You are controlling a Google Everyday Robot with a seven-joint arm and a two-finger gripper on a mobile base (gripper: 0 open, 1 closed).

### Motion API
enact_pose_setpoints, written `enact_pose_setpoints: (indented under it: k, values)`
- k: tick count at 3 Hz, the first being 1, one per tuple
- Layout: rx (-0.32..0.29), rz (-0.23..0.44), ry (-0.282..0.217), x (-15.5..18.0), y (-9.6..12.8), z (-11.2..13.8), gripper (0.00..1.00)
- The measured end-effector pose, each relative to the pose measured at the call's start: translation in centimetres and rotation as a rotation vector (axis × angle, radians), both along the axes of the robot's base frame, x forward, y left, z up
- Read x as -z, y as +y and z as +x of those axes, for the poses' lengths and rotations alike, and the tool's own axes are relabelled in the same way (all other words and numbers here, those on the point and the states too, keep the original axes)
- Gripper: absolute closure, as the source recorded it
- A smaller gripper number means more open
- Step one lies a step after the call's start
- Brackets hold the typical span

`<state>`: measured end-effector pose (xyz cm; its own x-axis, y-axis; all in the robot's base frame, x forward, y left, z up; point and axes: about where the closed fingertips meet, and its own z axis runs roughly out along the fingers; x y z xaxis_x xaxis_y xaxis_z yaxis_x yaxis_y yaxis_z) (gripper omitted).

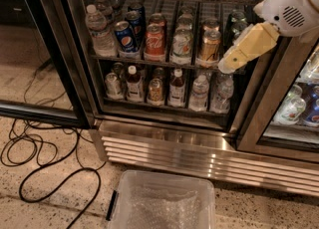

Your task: Pick green can from top shelf of fridge

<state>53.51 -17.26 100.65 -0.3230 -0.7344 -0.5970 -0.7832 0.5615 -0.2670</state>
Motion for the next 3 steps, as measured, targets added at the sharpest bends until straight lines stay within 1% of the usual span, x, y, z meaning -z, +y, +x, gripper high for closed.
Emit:
enact_pose_setpoints:
  k: [1,2,3]
  values:
    - [0.0,0.0,0.0,0.0,0.0,0.0,0.0]
    - [-0.021,0.02,-0.048,0.2,2.5,0.4,0.0]
    - [-0.095,0.077,-0.145,-0.3,8.9,1.5,0.0]
